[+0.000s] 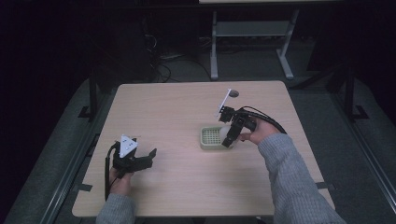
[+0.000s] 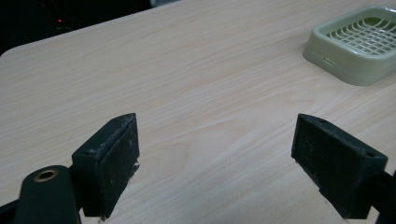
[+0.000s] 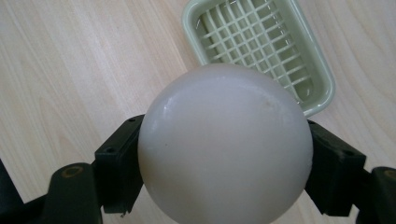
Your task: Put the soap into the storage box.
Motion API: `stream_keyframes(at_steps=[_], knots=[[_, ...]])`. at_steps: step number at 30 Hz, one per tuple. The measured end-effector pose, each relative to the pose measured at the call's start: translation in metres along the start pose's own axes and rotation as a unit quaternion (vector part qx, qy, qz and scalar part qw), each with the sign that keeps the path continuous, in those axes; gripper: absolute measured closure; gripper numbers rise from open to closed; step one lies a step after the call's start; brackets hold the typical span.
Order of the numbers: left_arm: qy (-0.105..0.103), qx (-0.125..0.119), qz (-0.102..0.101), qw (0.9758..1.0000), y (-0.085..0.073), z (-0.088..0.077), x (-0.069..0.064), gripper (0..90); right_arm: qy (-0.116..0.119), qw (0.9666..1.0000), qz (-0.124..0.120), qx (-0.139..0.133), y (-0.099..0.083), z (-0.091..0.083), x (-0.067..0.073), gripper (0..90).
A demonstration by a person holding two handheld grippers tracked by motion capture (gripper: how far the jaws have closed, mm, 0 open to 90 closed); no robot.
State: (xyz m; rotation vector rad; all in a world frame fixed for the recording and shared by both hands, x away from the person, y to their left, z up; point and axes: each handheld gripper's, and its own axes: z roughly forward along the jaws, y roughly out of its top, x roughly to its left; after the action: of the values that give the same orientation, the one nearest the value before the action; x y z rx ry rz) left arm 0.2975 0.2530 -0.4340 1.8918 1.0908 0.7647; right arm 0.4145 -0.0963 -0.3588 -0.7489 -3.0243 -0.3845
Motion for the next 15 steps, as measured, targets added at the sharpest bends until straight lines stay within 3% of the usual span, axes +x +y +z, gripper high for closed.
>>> stream_keyframes(at_steps=[9,15], knots=[[0.0,-0.001,0.0,1.0,0.0,0.0,0.0,14.8,0.002,1.0,-0.001,-0.009,0.01,-0.004,-0.002,23.6],[0.0,-0.002,0.002,1.0,0.0,0.001,-0.001,14.8,-0.002,1.0,-0.002,-0.001,0.016,-0.002,-0.004,23.5]])
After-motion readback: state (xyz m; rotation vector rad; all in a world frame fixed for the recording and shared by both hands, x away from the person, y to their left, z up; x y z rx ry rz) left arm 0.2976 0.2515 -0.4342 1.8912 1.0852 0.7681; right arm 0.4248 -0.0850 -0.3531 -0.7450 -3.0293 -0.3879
